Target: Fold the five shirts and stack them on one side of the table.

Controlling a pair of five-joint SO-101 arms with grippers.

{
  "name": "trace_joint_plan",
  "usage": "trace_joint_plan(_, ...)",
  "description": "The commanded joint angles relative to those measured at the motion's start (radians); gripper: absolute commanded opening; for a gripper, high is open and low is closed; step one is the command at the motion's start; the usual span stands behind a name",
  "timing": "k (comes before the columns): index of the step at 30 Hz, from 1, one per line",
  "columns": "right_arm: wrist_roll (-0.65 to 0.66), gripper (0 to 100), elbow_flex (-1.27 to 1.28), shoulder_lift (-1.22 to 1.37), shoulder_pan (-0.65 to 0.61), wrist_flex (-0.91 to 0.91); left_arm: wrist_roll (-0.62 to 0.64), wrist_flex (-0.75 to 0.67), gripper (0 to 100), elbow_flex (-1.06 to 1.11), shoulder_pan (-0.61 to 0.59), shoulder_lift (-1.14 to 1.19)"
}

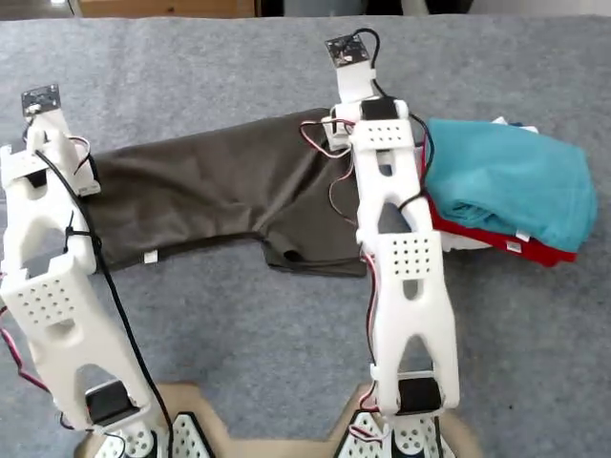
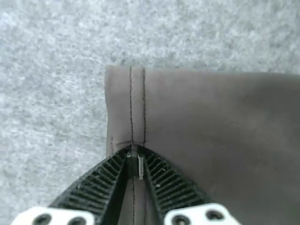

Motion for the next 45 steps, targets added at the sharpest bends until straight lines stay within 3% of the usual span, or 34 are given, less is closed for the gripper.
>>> trace_joint_plan(1,-0.005,1.5,-0.222,0.028,0.023,0.117,0.008,0.017,3,-0.065,-0.041,-0.006)
trace_joint_plan(7,-0.002,1.5,-0.493,0.076,0.017,0.344,-0.04,0.02,3,-0.059,-0.048,-0.061)
trace_joint_plan(12,0.08,1.5,-0.492,0.005,-0.014,0.563,-0.043,0.031,3,-0.045,-0.048,-0.141)
trace_joint_plan(17,0.068,1.5,-0.458,-0.13,-0.003,0.583,-0.046,0.032,3,0.001,-0.045,-0.193)
trace_joint_plan(20,0.068,1.5,-0.305,-0.269,-0.018,0.586,-0.046,0.021,3,0.061,-0.047,-0.244)
trace_joint_plan(25,0.068,1.5,0.277,-0.579,-0.064,0.578,-0.048,0.02,3,0.182,-0.048,-0.338)
trace_joint_plan(32,0.009,1.5,0.886,-0.771,-0.04,0.364,-0.049,0.009,3,0.358,-0.051,-0.362)
trace_joint_plan(39,0.005,1.5,1.075,-0.796,0.032,0.252,-0.049,0.005,3,0.403,-0.05,-0.351)
trace_joint_plan(45,0.049,1.5,1.084,-0.842,0.044,0.319,-0.049,0.081,3,0.375,-0.054,-0.385)
